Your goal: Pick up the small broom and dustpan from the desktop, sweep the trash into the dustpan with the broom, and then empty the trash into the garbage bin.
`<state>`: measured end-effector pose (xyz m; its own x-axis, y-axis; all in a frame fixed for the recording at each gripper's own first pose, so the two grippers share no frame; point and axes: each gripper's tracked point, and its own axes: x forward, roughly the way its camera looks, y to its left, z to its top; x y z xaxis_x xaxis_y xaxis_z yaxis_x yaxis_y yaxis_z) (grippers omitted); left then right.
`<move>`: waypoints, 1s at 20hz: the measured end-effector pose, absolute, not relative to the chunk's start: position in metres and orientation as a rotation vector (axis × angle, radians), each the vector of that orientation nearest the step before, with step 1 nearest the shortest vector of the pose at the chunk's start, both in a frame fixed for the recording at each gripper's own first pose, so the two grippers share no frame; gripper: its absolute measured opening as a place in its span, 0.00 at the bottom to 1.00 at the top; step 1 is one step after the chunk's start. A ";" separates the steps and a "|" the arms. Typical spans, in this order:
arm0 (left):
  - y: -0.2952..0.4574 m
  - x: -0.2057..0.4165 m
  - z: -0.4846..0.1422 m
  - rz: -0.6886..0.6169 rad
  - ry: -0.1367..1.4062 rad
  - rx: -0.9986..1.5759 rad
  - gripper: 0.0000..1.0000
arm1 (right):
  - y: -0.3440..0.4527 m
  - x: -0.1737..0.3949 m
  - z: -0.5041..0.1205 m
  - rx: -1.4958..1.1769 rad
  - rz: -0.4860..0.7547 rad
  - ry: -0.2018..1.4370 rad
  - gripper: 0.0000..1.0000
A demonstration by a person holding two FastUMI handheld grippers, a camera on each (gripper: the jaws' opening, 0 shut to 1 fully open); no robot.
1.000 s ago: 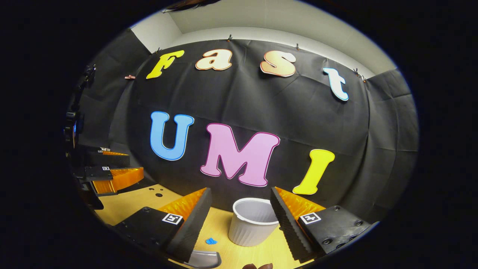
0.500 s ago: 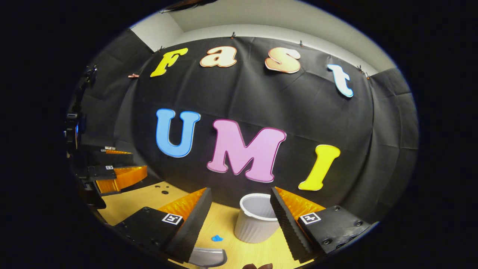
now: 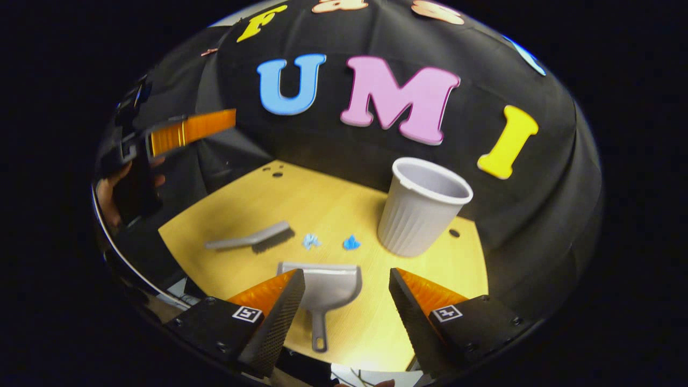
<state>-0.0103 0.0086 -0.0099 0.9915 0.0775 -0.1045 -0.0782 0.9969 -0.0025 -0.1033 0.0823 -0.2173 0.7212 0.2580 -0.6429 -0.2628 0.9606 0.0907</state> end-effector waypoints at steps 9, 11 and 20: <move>0.021 -0.012 -0.016 0.146 0.168 0.042 0.95 | 0.110 -0.139 -0.356 -0.028 0.360 1.015 0.99; 0.029 -0.022 -0.017 0.164 0.176 0.048 0.95 | 0.115 -0.141 -0.376 0.001 0.345 1.067 0.99; 0.058 -0.046 -0.025 0.236 0.206 0.061 0.95 | 0.134 -0.134 -0.439 0.029 0.334 1.188 0.99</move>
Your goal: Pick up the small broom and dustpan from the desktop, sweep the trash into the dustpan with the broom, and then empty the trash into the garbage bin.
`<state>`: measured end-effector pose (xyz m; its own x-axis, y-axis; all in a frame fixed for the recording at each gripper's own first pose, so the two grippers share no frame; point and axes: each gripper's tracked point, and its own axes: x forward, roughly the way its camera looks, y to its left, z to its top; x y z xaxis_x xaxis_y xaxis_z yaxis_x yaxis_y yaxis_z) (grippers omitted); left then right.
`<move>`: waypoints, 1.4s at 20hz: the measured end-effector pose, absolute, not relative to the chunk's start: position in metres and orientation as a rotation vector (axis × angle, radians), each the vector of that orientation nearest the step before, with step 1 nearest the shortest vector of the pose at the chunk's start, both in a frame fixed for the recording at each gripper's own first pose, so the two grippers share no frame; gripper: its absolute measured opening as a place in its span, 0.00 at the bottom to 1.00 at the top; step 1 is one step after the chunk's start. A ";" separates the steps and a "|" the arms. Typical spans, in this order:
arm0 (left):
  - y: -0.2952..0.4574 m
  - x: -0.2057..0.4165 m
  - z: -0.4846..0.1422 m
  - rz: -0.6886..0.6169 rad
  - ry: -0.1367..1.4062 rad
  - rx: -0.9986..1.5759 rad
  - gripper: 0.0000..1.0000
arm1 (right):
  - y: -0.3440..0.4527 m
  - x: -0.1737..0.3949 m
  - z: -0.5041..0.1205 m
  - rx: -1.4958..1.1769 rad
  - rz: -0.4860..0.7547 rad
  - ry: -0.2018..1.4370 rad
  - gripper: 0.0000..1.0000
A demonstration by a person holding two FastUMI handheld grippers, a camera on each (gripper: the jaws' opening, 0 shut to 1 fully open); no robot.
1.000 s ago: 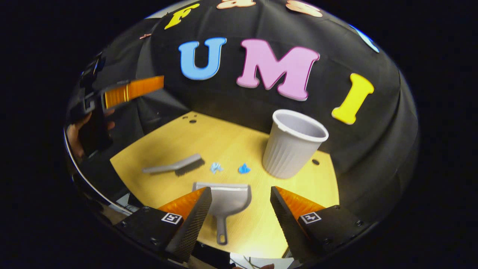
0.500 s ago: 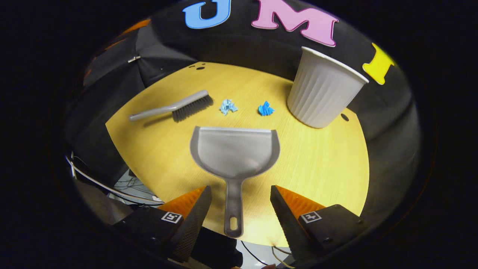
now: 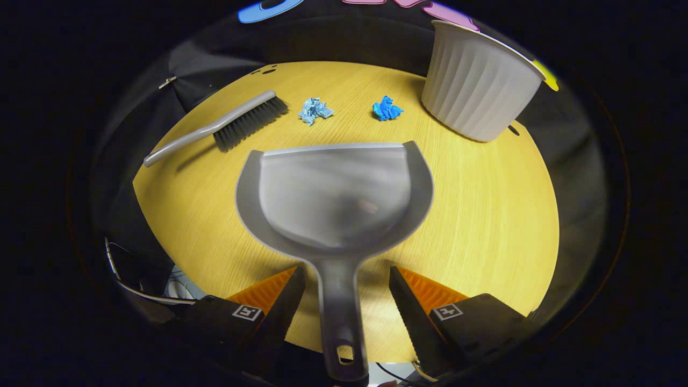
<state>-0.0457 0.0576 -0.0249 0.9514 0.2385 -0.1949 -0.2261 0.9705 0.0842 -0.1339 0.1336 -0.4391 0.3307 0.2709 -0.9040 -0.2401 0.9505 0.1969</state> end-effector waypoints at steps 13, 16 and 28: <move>0.074 -0.046 -0.046 0.256 0.261 0.073 0.94 | 0.138 -0.123 -0.446 -0.003 0.374 1.158 0.38; 0.074 -0.041 -0.063 0.230 0.299 0.083 0.97 | 0.138 -0.126 -0.437 0.000 0.395 1.136 0.38; 0.027 -0.043 -0.254 -0.084 0.908 -0.001 0.98 | 0.109 -0.125 -0.409 0.033 0.378 1.087 0.38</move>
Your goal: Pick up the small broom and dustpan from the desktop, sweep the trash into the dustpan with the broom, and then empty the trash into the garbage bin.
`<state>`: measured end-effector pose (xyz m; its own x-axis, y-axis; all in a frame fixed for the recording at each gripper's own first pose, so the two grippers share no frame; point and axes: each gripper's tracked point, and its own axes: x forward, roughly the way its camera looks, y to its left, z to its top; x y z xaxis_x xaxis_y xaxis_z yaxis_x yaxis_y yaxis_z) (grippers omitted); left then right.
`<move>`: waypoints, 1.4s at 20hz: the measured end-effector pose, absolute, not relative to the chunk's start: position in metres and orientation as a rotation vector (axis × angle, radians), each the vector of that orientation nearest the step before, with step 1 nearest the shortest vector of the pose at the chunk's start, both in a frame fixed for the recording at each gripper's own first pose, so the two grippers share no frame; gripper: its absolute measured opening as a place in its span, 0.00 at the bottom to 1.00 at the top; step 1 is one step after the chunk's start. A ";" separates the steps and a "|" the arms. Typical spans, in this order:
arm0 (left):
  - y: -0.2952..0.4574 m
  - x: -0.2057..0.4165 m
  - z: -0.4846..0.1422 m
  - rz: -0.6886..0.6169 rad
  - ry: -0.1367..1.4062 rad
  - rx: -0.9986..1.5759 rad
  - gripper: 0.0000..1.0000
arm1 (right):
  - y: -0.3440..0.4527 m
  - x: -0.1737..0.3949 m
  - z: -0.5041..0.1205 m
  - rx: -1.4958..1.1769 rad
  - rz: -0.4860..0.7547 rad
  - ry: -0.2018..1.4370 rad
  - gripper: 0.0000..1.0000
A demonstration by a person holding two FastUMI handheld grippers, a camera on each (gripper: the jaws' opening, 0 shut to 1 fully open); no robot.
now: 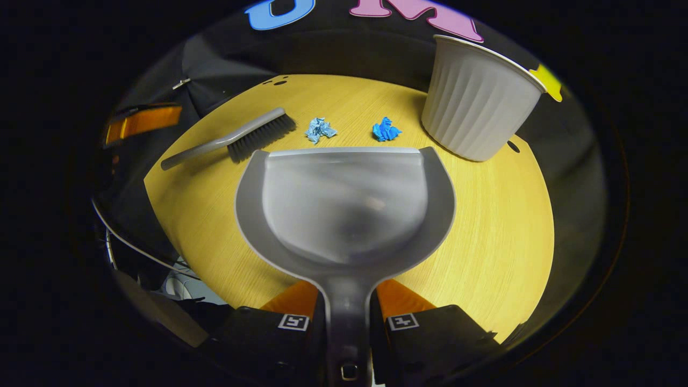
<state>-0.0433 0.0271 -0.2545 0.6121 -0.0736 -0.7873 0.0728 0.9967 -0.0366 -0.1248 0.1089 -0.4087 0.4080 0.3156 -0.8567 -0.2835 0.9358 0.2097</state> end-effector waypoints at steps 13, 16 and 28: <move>0.020 -0.058 -0.360 -0.181 1.270 0.066 0.90 | 0.088 -0.125 -0.396 0.114 0.336 1.071 0.38; 0.022 -0.061 -0.372 -0.185 1.304 0.097 0.87 | 0.082 -0.127 -0.395 0.090 0.341 1.066 0.38; 0.024 -0.051 -0.386 -0.179 1.352 0.097 0.32 | 0.072 -0.128 -0.398 0.045 0.386 1.102 0.38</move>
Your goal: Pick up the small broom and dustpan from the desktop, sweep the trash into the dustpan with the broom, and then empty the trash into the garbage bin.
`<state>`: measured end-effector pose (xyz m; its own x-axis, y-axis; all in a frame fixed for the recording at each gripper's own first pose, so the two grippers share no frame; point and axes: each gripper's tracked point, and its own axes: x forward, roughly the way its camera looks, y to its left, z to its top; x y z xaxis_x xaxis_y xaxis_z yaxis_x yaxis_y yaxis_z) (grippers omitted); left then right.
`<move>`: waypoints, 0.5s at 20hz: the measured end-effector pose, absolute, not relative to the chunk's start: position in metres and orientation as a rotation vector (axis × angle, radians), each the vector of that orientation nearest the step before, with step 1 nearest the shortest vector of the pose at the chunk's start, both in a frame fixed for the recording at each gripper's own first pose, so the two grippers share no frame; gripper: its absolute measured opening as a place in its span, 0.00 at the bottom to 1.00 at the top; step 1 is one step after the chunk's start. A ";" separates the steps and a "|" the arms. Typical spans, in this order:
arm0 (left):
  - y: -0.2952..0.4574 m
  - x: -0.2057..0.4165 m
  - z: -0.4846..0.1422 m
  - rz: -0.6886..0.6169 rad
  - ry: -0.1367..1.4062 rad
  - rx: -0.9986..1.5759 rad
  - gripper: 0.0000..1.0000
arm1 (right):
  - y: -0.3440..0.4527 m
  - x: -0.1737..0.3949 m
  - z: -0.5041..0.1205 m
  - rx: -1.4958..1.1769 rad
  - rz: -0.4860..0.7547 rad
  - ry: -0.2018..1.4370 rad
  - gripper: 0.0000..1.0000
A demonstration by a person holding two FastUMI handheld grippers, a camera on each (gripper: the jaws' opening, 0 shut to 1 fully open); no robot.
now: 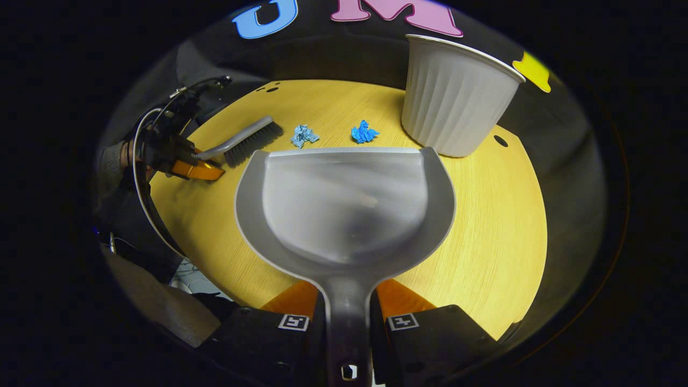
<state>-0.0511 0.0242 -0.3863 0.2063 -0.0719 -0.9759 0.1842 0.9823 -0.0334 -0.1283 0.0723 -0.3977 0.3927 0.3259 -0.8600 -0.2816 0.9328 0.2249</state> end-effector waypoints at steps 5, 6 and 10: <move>0.022 -0.014 -0.368 -0.183 1.274 0.073 0.30 | 0.076 -0.125 -0.410 0.010 0.430 1.152 0.38; 0.020 -0.005 -0.365 -0.195 1.259 0.079 0.33 | 0.076 -0.125 -0.413 0.006 0.433 1.164 0.38; 0.005 0.033 -0.361 -0.251 1.225 0.118 0.30 | 0.076 -0.116 -0.422 -0.002 0.430 1.202 0.38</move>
